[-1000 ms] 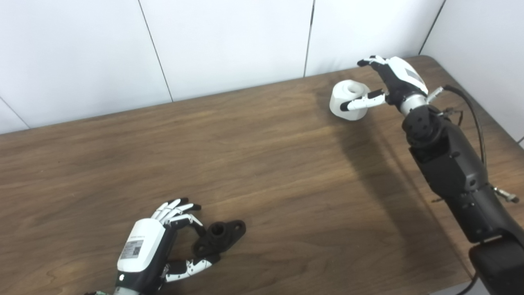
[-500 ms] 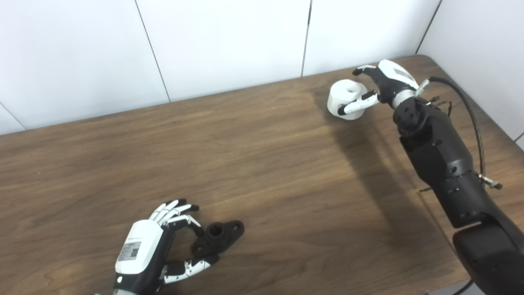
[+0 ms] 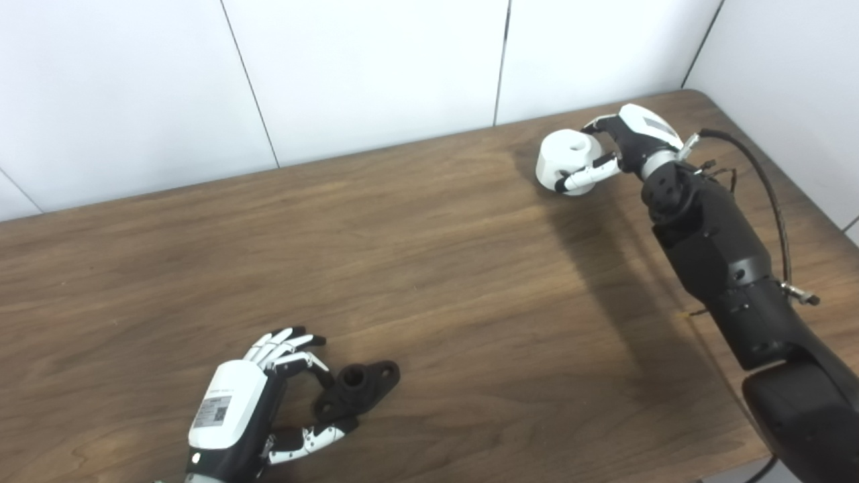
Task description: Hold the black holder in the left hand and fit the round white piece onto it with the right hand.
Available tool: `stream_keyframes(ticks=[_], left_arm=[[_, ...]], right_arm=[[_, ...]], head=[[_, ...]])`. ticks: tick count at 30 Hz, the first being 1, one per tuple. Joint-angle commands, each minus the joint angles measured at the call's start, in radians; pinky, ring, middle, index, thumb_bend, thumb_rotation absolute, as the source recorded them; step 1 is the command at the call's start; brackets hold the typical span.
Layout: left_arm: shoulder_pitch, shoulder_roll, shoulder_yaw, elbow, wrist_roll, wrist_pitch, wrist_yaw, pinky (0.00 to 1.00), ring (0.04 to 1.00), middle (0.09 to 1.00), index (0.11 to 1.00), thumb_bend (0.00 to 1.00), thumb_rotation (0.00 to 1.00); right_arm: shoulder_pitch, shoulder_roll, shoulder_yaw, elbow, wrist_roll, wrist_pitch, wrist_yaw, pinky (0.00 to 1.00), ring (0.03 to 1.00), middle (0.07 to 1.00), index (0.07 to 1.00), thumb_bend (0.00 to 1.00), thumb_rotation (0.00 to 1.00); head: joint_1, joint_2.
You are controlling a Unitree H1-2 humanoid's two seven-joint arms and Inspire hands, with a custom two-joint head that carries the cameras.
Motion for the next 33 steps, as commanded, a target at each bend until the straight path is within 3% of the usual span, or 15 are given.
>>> stream_keyframes(ticks=[1,33], left_arm=[[0.018,0.014,-0.001,0.026,0.028,0.023,-0.037,0.90,0.885,0.798,0.487,0.52,0.04],[0.019,0.013,-0.003,0.013,0.027,0.034,-0.057,0.90,0.885,0.799,0.487,0.52,0.04]], right_arm=[[-0.043,-0.031,-0.011,-0.020,-0.007,0.001,-0.031,0.89,0.979,0.879,0.746,0.89,0.38],[-0.056,-0.026,-0.013,-0.035,0.011,0.000,-0.063,0.81,0.946,0.879,0.730,0.86,0.33]], head=[[0.000,0.001],[0.005,0.011]])
